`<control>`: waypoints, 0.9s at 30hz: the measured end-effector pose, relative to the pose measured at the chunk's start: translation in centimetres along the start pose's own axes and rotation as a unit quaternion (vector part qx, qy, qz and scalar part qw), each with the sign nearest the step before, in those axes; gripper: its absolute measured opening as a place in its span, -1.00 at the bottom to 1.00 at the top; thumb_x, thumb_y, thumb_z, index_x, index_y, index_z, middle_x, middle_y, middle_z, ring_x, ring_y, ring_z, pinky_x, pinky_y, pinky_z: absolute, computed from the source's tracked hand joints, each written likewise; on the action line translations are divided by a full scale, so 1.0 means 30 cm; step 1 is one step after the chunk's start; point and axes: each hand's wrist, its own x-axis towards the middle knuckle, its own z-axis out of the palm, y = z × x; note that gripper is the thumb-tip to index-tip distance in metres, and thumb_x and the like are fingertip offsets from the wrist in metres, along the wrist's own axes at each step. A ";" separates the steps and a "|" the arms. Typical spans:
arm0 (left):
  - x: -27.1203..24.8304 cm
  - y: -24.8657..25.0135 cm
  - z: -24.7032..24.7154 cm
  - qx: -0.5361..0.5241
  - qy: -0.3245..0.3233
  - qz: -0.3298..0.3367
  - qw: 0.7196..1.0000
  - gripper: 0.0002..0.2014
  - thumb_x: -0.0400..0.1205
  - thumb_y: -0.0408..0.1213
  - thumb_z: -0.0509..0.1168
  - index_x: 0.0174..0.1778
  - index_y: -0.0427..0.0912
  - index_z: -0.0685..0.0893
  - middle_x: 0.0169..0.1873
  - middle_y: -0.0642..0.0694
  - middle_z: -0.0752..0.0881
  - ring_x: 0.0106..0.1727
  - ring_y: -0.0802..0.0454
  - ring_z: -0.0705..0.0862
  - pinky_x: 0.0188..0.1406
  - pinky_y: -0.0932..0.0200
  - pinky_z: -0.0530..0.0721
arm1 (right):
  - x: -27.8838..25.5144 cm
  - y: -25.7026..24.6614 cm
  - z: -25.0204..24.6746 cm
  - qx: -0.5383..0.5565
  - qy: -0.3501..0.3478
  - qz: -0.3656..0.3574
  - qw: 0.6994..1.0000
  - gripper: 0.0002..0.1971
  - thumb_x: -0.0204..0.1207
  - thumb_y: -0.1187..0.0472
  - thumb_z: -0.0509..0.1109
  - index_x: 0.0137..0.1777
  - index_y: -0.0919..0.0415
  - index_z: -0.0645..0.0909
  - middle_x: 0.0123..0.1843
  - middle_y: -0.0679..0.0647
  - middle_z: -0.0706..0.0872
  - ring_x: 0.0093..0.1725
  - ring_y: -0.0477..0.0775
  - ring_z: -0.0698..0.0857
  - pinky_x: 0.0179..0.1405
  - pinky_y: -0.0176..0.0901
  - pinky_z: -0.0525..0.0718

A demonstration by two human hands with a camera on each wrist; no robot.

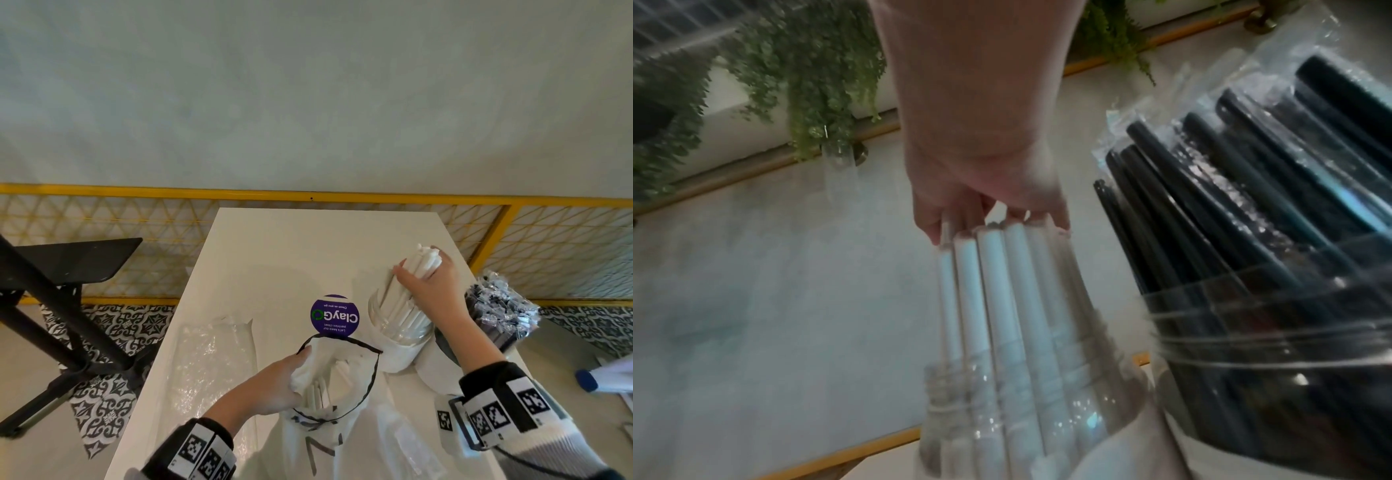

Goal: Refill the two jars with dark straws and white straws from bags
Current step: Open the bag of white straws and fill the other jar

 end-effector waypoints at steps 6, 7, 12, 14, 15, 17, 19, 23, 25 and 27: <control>0.004 0.014 0.001 0.006 0.005 -0.002 1.000 -0.15 0.53 -0.45 0.23 0.66 0.05 -0.06 0.63 0.01 0.23 -0.32 0.37 0.62 -0.39 0.48 0.47 | -0.052 -0.095 -0.039 -0.066 0.114 -0.249 0.960 -0.23 0.46 0.08 0.52 0.61 0.15 0.23 0.65 0.18 0.22 0.63 0.12 0.21 0.47 -0.06 0.27; 0.005 0.013 0.001 0.005 0.006 -0.004 1.000 -0.14 0.52 -0.44 0.23 0.66 0.06 -0.06 0.63 0.03 0.22 -0.45 0.35 0.55 -0.37 0.43 0.47 | -0.051 -0.094 -0.028 -0.103 0.097 -0.284 0.948 -0.33 0.55 0.09 0.44 0.60 0.18 0.26 0.65 0.20 0.25 0.63 0.14 0.21 0.51 -0.02 0.25; 0.011 0.005 0.002 0.016 0.014 -0.003 1.000 -0.13 0.50 -0.44 0.23 0.66 0.10 -0.06 0.66 0.07 0.09 -0.45 0.24 0.45 -0.29 0.32 0.52 | -0.057 -0.034 0.035 -0.239 0.015 -0.263 0.935 -0.50 0.67 0.11 0.02 0.55 0.33 0.35 0.58 0.23 0.39 0.64 0.17 0.22 0.54 -0.02 0.23; 0.007 0.006 0.003 0.012 0.013 -0.001 1.000 -0.13 0.50 -0.44 0.23 0.66 0.10 -0.06 0.66 0.07 0.07 -0.46 0.25 0.45 -0.29 0.31 0.52 | -0.058 -0.031 0.031 -0.280 -0.007 -0.252 0.926 -0.48 0.70 0.09 0.00 0.58 0.32 0.28 0.61 0.23 0.34 0.65 0.17 0.18 0.53 -0.12 0.07; 0.007 0.004 0.003 0.011 0.015 0.001 1.000 -0.13 0.50 -0.45 0.23 0.66 0.10 -0.06 0.66 0.08 0.06 -0.48 0.26 0.46 -0.30 0.31 0.51 | -0.058 -0.027 0.029 -0.304 -0.023 -0.244 0.921 -0.47 0.71 0.05 -0.03 0.60 0.31 0.24 0.63 0.23 0.30 0.66 0.16 0.14 0.54 -0.12 -0.02; 0.007 0.000 0.003 0.008 0.017 0.004 1.000 -0.13 0.50 -0.45 0.22 0.66 0.10 -0.05 0.66 0.09 0.06 -0.48 0.27 0.46 -0.29 0.31 0.52 | -0.073 -0.021 0.036 -0.377 -0.068 -0.234 0.893 -0.35 0.68 -0.09 -0.20 0.65 0.30 0.12 0.68 0.22 0.18 0.69 0.15 0.05 0.59 -0.07 -0.18; 0.005 0.004 0.003 0.005 0.019 0.007 1.000 -0.13 0.50 -0.45 0.23 0.66 0.10 -0.05 0.66 0.09 0.06 -0.46 0.27 0.48 -0.27 0.31 0.53 | -0.099 -0.008 0.052 -0.459 -0.117 -0.224 0.852 -0.19 0.54 -0.21 -0.45 0.67 0.28 0.00 0.71 0.19 0.08 0.70 0.14 -0.04 0.59 0.00 -0.30; -0.013 0.030 0.004 0.009 0.021 0.008 1.000 -0.14 0.52 -0.46 0.23 0.66 0.06 -0.05 0.65 -0.10 0.18 -0.54 0.34 0.48 -0.38 0.45 0.48 | -0.104 -0.015 0.067 -0.488 -0.136 -0.198 0.839 -0.06 0.42 -0.32 -0.57 0.68 0.24 -0.06 0.72 0.14 0.00 0.70 0.10 -0.11 0.60 0.14 -0.36; -0.023 0.047 0.004 0.009 0.021 0.011 1.000 -0.14 0.53 -0.47 0.23 0.66 0.04 -0.06 0.59 -0.23 0.31 -0.57 0.35 0.47 -0.46 0.48 0.45 | -0.118 -0.042 0.076 -0.430 -0.080 -0.248 0.865 -0.21 0.57 -0.28 -0.31 0.64 0.22 0.17 0.68 0.17 0.17 0.69 0.15 0.07 0.64 0.22 -0.16; -0.031 0.061 0.000 0.005 0.024 0.009 1.000 -0.14 0.53 -0.48 0.23 0.66 0.06 -0.06 0.54 -0.29 0.37 -0.55 0.32 0.46 -0.49 0.49 0.43 | -0.171 -0.043 0.121 -0.275 -0.007 -0.360 0.891 -0.52 0.62 -0.08 0.10 0.32 0.20 0.60 0.37 0.19 0.64 0.42 0.21 0.54 0.51 0.16 0.33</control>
